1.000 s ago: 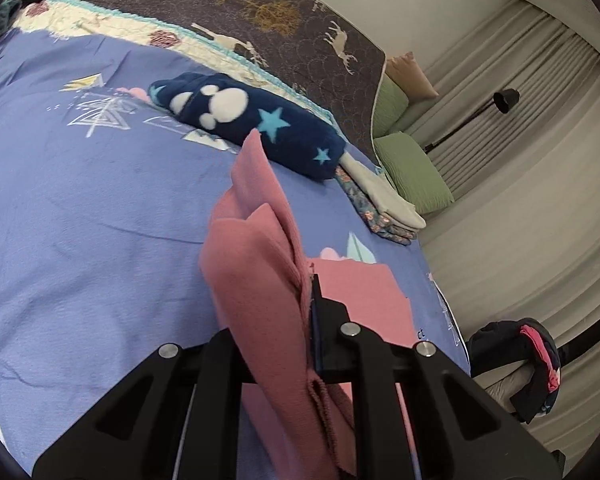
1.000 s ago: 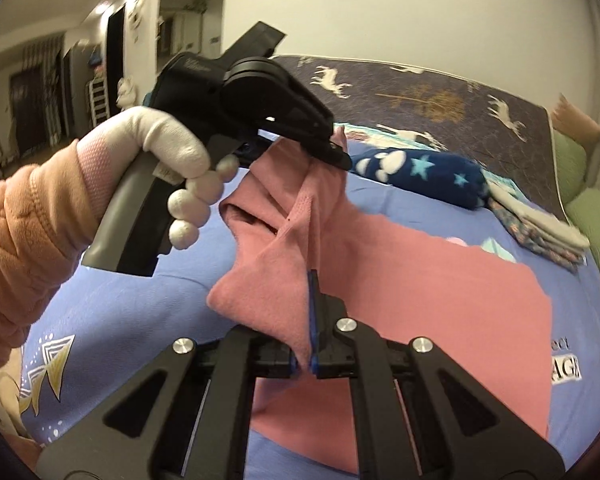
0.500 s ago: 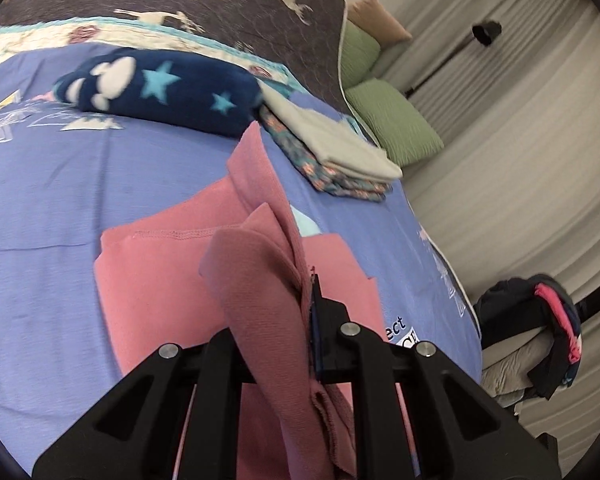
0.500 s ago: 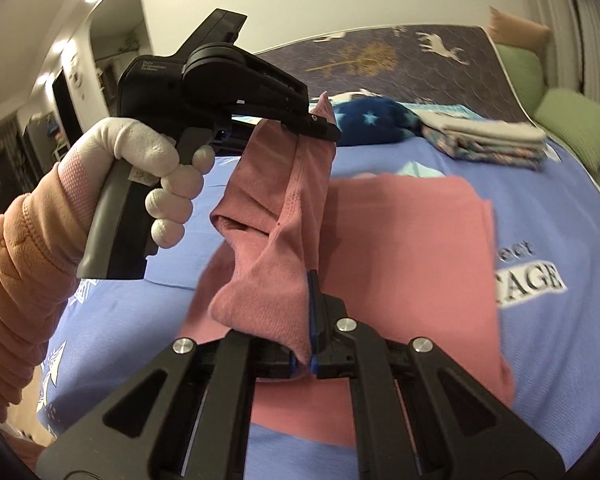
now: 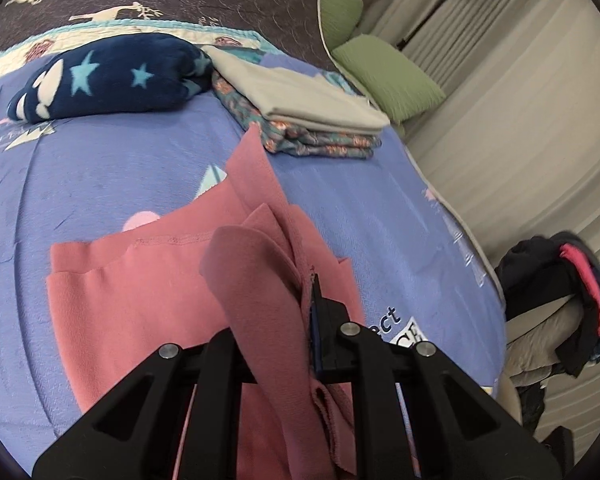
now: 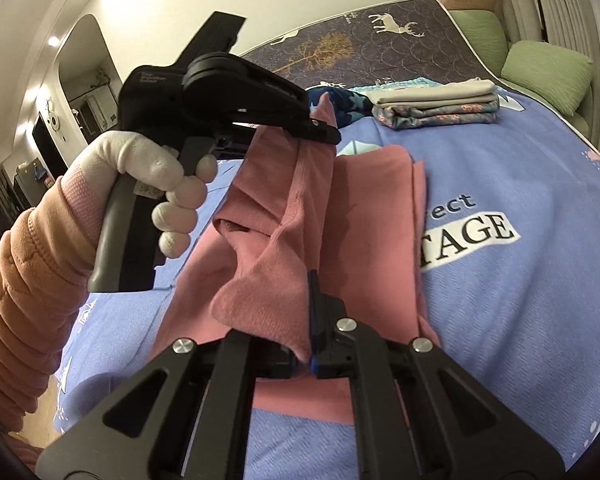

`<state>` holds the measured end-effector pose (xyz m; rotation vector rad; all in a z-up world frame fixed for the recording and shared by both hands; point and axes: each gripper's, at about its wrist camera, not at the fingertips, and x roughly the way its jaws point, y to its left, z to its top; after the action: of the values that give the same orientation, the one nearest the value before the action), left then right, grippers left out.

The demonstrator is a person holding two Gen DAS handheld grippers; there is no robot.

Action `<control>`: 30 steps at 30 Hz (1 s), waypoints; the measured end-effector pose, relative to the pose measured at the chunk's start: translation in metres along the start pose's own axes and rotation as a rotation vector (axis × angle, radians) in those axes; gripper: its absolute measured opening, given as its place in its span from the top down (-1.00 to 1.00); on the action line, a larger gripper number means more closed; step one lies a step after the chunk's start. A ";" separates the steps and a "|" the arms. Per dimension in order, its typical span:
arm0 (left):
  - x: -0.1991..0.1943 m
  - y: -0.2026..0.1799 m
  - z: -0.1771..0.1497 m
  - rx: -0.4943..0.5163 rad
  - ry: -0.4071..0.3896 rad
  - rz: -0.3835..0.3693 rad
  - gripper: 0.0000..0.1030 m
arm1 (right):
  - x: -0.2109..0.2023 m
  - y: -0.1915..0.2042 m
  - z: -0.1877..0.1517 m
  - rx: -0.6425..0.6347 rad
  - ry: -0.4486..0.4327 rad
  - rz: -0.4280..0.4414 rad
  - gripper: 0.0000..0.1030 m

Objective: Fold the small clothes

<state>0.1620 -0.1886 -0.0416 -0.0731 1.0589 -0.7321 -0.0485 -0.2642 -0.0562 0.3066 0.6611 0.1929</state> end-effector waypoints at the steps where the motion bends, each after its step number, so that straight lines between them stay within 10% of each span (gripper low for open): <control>1: 0.003 -0.002 0.000 0.007 0.007 0.012 0.78 | -0.002 -0.001 -0.001 0.007 0.003 0.002 0.92; 13: 0.032 -0.039 -0.001 0.150 0.066 0.166 0.44 | -0.008 -0.030 -0.011 0.126 0.063 0.052 0.92; 22: -0.036 -0.058 -0.004 0.216 -0.115 0.176 0.10 | -0.017 -0.050 -0.022 0.215 0.107 0.077 0.88; 30: -0.080 -0.038 -0.077 0.252 -0.167 0.263 -0.07 | -0.016 -0.069 -0.029 0.315 0.145 0.160 0.88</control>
<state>0.0575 -0.1493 -0.0046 0.2148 0.7925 -0.6039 -0.0735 -0.3267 -0.0923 0.6541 0.8122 0.2655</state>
